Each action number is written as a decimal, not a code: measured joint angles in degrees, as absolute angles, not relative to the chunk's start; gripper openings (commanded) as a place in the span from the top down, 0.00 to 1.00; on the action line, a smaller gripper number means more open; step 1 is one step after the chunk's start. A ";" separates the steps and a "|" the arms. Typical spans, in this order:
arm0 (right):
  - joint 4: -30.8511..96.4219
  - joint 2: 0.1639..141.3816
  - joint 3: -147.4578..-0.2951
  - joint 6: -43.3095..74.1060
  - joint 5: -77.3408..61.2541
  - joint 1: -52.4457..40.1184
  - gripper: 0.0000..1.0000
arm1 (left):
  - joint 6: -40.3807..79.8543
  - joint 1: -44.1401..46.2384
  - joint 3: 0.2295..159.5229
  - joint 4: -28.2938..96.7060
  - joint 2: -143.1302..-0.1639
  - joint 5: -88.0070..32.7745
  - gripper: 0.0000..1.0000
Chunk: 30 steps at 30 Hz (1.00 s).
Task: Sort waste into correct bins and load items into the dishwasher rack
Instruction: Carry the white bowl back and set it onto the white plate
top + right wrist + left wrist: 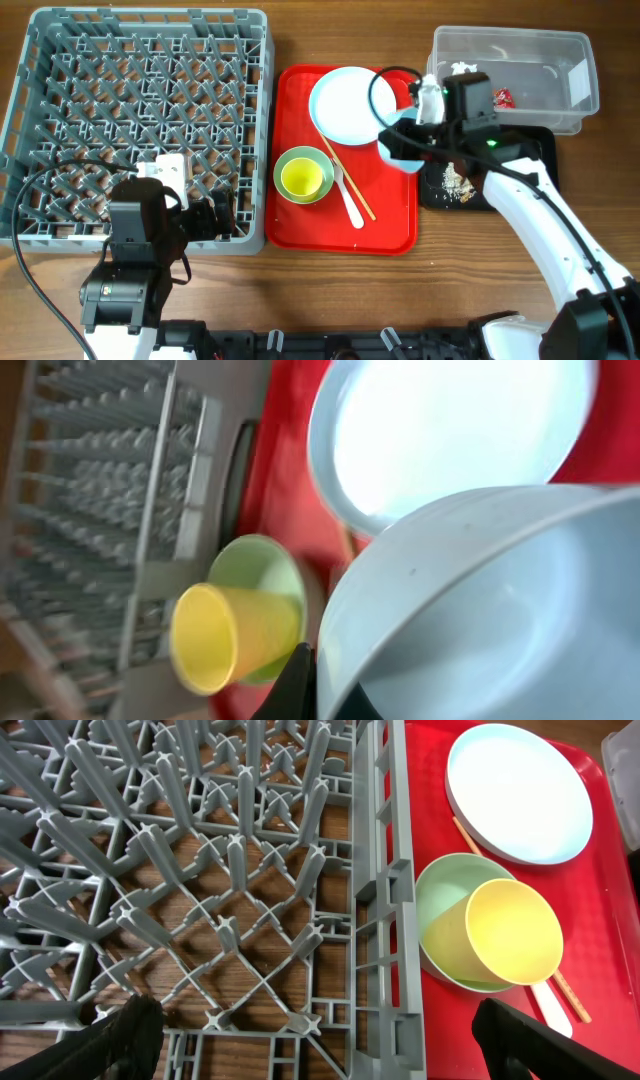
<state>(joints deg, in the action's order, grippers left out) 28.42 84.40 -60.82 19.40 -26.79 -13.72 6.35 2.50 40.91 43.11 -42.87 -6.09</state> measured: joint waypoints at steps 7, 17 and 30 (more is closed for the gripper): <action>29.61 84.55 -71.85 11.81 -14.35 -18.09 0.96 | 6.37 2.50 40.91 43.09 -42.87 -6.09 0.00; 23.77 100.03 -75.90 8.54 -9.54 -24.58 0.96 | 6.37 2.50 40.91 43.11 -42.87 -6.09 0.00; 23.14 112.60 -75.92 5.19 -7.40 -29.06 0.74 | 6.37 2.50 40.91 43.11 -42.87 -6.09 0.00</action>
<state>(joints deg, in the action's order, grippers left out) 23.14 112.60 -75.92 5.19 -7.40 -29.06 6.37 2.50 40.91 43.11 -42.87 -6.09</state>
